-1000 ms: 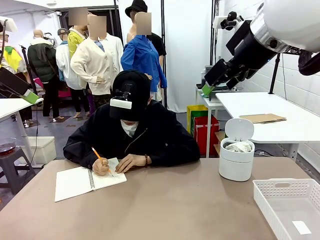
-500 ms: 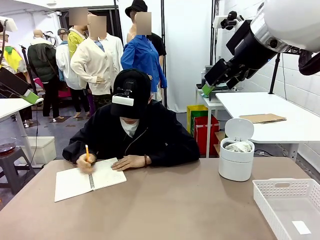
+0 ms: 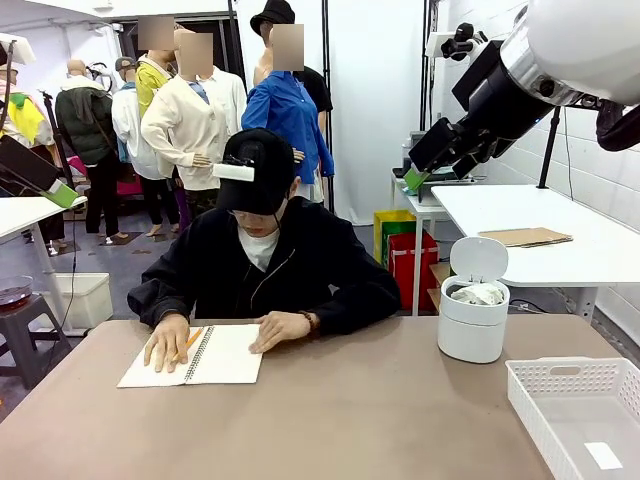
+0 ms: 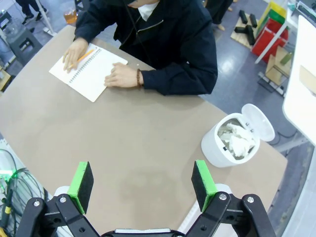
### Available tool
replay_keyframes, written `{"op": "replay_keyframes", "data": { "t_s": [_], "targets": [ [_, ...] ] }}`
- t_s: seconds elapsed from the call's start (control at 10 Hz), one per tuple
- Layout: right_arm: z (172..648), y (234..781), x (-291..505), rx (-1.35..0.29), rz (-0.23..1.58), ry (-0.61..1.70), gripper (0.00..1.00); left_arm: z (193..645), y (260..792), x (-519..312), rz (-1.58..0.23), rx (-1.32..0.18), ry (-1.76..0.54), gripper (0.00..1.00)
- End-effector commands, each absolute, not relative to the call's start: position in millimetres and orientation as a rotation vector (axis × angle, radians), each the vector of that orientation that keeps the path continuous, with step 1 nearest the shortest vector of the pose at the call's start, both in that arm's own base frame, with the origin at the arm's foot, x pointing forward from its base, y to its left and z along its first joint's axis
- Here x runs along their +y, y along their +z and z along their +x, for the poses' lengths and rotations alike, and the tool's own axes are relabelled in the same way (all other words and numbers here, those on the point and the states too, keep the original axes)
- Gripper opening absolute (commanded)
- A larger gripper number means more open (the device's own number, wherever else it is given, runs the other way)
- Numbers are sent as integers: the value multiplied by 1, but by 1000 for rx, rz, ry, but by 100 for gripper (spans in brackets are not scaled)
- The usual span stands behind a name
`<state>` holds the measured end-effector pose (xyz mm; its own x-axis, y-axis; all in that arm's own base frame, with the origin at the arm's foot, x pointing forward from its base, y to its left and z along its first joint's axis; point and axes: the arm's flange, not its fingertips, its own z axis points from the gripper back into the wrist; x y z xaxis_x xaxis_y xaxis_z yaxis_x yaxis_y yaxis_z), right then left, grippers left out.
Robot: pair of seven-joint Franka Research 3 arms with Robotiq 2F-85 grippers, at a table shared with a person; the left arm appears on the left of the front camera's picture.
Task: Sort the paper based on its condition.
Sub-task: If a person hands you a paper, place it in the Organizing basket , and if it's crumpled, put it in the Trash can.
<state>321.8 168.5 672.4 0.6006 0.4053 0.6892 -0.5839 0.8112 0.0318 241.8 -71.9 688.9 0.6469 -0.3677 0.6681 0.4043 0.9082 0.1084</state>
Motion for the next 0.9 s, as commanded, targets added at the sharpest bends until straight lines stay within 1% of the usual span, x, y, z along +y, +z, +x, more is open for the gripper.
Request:
{"op": "replay_keyframes", "data": {
  "t_s": [0.0, 0.8],
  "targets": [
    [322, 672, 169, -721, 266, 581, 100, 242, 689, -71, -41, -748, -434, 100],
    [322, 672, 169, -721, 266, 581, 100, 242, 689, -71, -41, -748, -434, 100]
  ]
}}
